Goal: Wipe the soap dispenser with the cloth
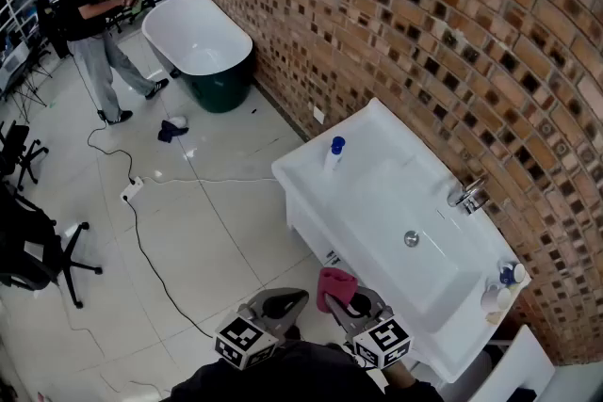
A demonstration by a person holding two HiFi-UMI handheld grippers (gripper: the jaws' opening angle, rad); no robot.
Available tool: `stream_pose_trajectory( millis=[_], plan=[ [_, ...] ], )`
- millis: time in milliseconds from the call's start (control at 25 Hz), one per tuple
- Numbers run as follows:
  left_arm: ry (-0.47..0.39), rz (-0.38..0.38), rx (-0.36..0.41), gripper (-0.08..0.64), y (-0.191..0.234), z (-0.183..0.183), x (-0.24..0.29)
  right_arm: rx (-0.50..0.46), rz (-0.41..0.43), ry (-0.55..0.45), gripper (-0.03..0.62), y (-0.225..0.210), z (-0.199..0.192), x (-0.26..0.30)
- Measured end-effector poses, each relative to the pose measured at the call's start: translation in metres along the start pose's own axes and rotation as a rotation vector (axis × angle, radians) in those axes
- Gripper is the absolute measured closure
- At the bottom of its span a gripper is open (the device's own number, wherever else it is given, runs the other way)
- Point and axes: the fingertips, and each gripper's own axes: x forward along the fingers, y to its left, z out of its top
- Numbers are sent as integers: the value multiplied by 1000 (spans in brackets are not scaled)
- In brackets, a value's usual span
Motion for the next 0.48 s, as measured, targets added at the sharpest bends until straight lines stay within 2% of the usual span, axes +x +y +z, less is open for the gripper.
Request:
stream_pose_trajectory(
  millis=[240,480],
  plan=[
    [-21,3,-2,560,72,21,-26,-9,-53,-6,523,-7,33,60],
    [-77,-6,-40,560,109,40,-20,-46,-56,36,523,-30,54,97]
  ],
)
